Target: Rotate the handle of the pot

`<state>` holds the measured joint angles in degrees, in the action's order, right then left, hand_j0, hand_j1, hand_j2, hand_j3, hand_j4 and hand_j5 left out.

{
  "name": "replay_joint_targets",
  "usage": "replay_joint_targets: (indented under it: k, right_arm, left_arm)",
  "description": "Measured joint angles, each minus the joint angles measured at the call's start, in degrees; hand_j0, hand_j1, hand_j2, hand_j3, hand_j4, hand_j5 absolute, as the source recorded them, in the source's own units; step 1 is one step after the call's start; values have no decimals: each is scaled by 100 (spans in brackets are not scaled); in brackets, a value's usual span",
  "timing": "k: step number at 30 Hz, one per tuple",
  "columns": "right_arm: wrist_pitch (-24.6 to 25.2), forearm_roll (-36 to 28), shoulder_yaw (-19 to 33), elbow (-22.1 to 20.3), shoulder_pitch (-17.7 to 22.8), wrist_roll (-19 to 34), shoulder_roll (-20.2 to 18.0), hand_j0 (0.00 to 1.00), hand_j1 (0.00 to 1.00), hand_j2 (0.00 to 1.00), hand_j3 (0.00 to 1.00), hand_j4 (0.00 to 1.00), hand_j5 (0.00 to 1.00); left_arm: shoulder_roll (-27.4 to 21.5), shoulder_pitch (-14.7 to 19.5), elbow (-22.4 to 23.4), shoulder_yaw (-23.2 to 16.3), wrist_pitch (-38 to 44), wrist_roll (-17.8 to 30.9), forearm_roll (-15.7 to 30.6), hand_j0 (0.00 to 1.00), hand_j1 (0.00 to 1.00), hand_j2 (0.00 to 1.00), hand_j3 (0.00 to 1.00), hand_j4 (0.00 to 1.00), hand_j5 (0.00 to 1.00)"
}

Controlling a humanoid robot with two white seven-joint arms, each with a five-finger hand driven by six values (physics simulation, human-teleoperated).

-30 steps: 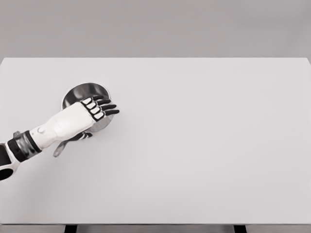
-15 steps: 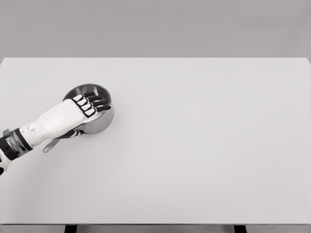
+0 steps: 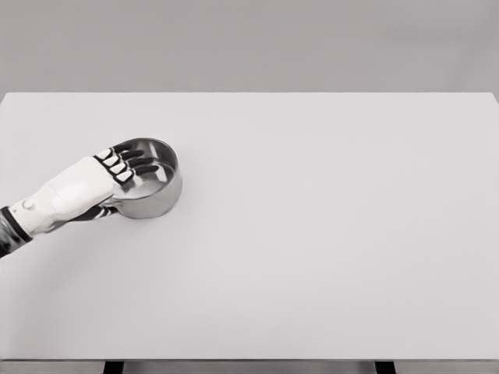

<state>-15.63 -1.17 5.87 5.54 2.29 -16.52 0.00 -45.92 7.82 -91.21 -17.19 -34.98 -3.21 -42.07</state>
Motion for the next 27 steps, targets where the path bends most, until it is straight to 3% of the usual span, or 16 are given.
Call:
replay_joint_targets:
  k: [16,27]
  right_arm:
    - [0,0,0,0,0,-1,0,100,100,100,100,100,100]
    - [0,0,0,0,0,0,0,100,100,100,100,100,100]
  left_arm:
    - [-27,-202,-398,-21,0,-22,55,100,100,100,100,100,100]
    - [-190,-633,-450,210,1,-81,51,100,100,100,100,100,100]
